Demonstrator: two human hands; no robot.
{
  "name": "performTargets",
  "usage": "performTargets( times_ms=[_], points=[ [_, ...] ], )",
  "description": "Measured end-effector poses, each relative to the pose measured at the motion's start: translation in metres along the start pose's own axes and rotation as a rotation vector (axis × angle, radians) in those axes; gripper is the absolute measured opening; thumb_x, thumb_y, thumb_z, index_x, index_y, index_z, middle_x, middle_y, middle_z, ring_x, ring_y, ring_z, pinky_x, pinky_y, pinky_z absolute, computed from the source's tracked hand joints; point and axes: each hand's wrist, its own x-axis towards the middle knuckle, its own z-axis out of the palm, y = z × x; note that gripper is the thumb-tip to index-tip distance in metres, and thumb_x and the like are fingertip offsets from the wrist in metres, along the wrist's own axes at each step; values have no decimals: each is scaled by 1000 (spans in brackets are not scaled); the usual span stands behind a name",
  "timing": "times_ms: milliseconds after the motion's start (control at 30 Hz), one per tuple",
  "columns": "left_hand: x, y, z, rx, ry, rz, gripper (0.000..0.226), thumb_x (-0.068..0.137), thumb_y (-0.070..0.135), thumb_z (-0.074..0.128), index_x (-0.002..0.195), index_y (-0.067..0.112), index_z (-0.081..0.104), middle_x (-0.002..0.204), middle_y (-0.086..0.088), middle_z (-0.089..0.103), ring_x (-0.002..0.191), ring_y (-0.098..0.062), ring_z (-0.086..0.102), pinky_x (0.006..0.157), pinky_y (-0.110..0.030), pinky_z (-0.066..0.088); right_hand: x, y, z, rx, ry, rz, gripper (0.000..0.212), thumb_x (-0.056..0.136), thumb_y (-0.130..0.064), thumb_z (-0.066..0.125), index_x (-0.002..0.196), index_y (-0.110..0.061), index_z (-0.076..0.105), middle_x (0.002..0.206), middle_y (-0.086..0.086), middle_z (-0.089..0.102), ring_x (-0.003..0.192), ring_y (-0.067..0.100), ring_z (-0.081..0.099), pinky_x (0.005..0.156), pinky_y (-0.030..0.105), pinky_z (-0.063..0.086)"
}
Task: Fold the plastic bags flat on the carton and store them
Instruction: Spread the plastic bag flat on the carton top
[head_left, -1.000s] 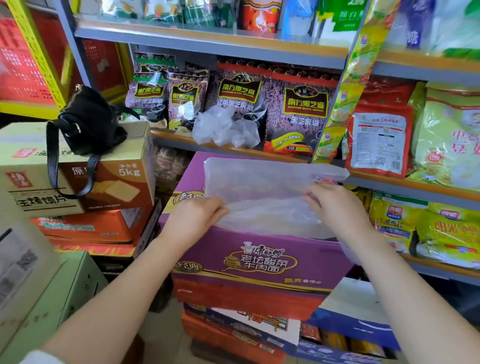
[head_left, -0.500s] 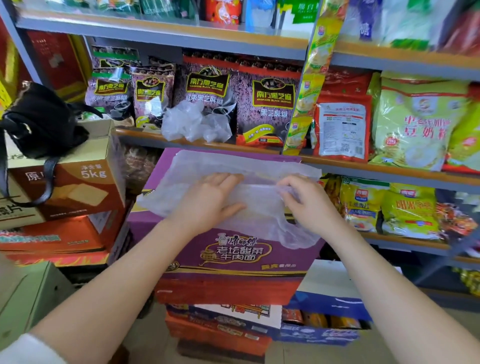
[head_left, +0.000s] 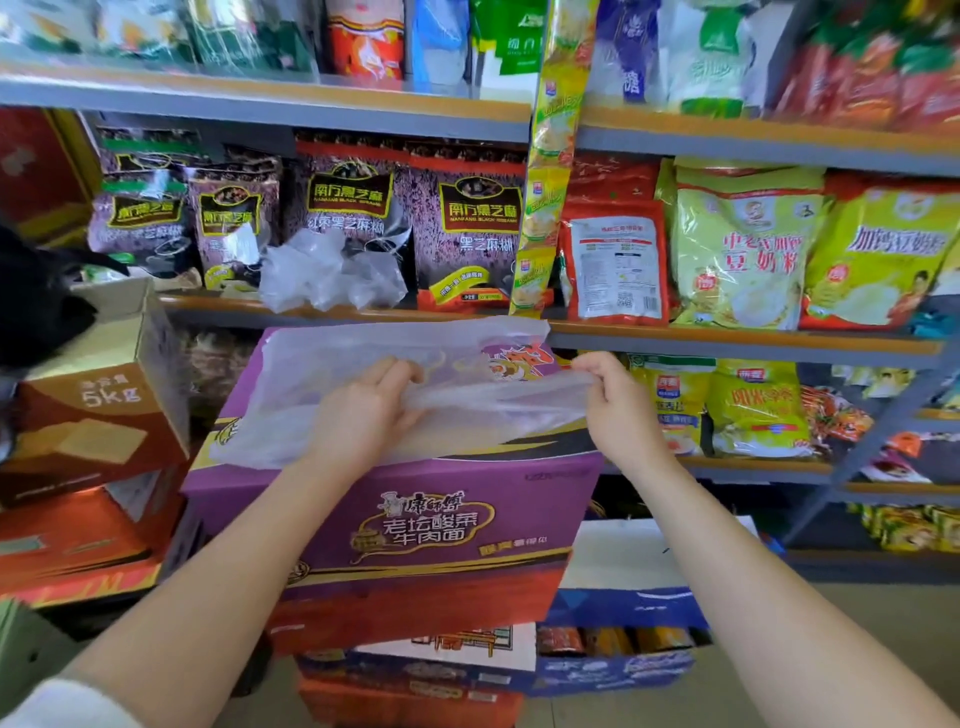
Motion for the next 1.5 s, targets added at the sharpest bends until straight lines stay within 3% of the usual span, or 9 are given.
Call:
performTargets(
  times_ms=[167,367,600,700,800,967,1233,1367,1500],
  points=[
    [-28,-10,-3,47,5,-48,18,74,24,45,92,18,44,76,-12,61,67,-33,62,56,-35,49,14,25,4,110,44,170,50,87,8,32,125,-18,52,111,9,59,92,29,59,75,44,54],
    [-49,-36,-15,311,-120,-324,37,53,-12,72,86,2,61,73,-19,61,60,-38,60,46,-38,45,13,53,21,-143,41,246,43,89,5,45,127,-13,51,113,15,63,90,29,56,66,29,37],
    [-56,-58,-27,-90,-168,-347,49,61,-23,51,95,11,60,89,-12,55,79,-34,57,66,-39,46,21,59,25,-158,56,430,31,89,-1,42,119,-9,51,114,18,60,98,34,55,70,35,42],
    [-53,-59,-27,-82,-255,-291,43,68,-14,54,101,12,61,94,-10,57,86,-31,57,75,-39,48,24,42,26,-250,-36,310,39,80,-20,46,118,-13,52,125,15,56,108,33,52,84,38,43],
    [-54,-55,-26,-22,-261,-270,41,73,3,43,109,5,63,107,-15,62,99,-36,59,87,-44,49,11,-2,34,-376,-28,12,61,79,-8,50,139,-11,37,149,10,31,138,30,24,114,39,16],
    [-60,-46,-14,-68,-348,-193,57,77,-5,36,128,14,54,135,-8,51,122,-31,49,100,-47,42,-15,-64,78,-308,-462,-475,48,100,-24,33,146,-11,27,157,6,18,145,20,13,116,29,7],
    [-66,-53,-25,-83,-504,-226,69,80,-14,34,140,21,36,149,4,30,138,-14,27,109,-18,14,-20,-40,85,-629,-595,-431,64,97,-51,16,150,-19,3,159,-3,-2,146,11,-2,118,30,1],
    [-72,-71,-38,-149,-609,-245,56,89,34,36,142,19,29,150,5,25,139,-11,21,109,-15,7,-9,-8,53,-666,-587,-218,66,96,-54,10,150,-18,-1,158,-3,-6,146,11,-4,117,30,-1],
    [-81,-82,-53,-52,-657,-183,100,64,89,3,143,30,22,148,14,7,137,-2,7,111,-18,2,0,0,43,-652,-587,-85,66,96,-53,7,150,-15,-1,159,2,-8,146,13,-7,118,33,-3]
  ],
)
